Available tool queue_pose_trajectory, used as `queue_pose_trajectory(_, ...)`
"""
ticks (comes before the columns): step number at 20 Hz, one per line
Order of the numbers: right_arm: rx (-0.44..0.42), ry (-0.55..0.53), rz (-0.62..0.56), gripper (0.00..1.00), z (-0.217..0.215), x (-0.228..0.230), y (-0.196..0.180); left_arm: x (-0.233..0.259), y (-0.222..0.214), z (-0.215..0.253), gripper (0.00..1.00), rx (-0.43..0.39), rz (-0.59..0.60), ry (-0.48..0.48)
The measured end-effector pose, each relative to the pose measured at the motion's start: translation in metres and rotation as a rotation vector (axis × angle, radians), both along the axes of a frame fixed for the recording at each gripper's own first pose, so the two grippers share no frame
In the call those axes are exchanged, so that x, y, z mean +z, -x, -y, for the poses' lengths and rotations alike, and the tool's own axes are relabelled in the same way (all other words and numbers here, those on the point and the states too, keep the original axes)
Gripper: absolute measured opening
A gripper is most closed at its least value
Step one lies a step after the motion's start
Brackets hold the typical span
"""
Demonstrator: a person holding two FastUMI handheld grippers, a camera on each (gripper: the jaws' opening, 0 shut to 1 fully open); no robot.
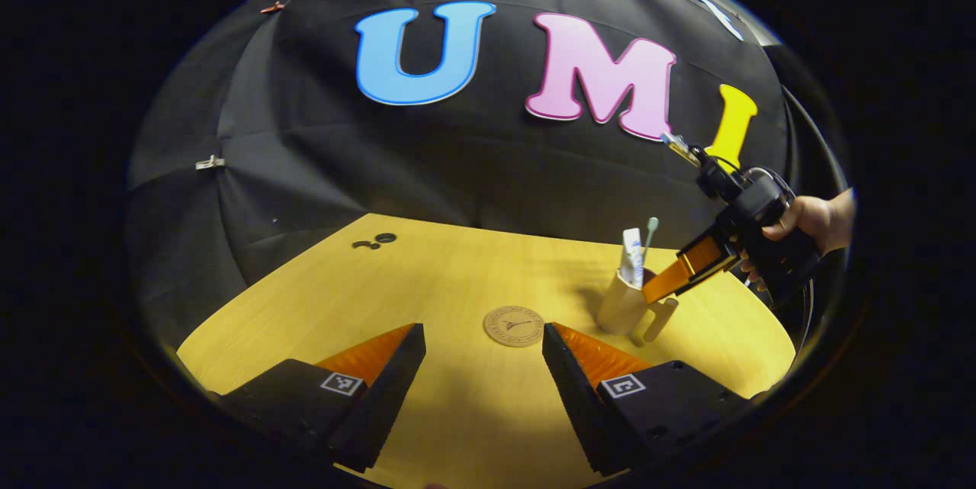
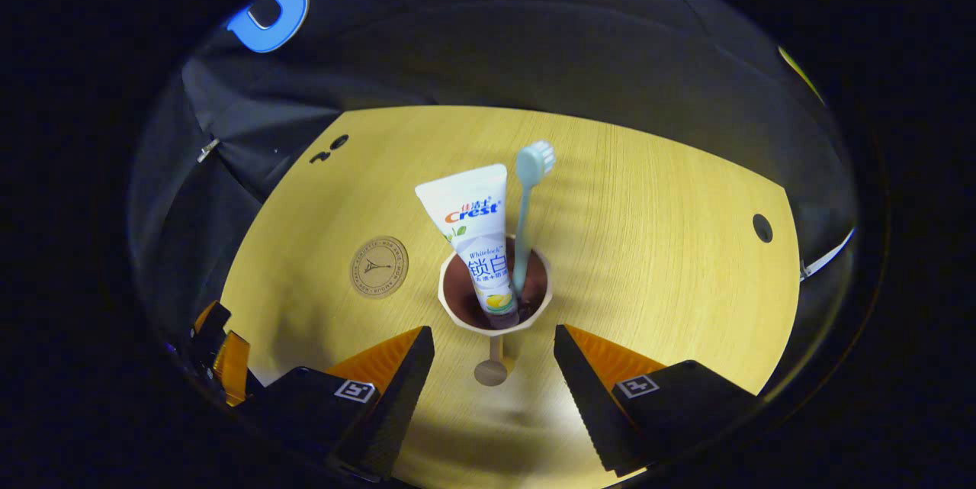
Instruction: Put the toothbrush and toothpaste on the desktop into the cup, then pick up the cup and place it on the coaster on the desktop.
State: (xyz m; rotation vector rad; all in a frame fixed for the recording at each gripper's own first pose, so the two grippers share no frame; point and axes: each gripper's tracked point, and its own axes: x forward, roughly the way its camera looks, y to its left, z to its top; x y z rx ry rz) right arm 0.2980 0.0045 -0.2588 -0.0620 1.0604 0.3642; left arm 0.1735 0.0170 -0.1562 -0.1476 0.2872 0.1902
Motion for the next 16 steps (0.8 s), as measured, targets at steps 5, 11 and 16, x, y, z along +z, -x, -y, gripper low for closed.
queue_pose_trajectory(5, -0.013, 0.058, -0.107, 0.96, -0.008, -0.039, -0.008, -0.021, 0.015, -0.028, 0.97, 0.062, -0.066, 0.030)
queue_pose_trajectory(11, -0.029, 0.088, -0.183, 0.93, -0.003, -0.057, -0.009, -0.034, 0.021, -0.045, 0.98, 0.064, -0.113, 0.016)
queue_pose_trajectory(16, -0.011, 0.105, -0.191, 0.77, -0.004, -0.065, -0.008, -0.036, 0.018, -0.033, 0.98, 0.046, -0.120, 0.031)
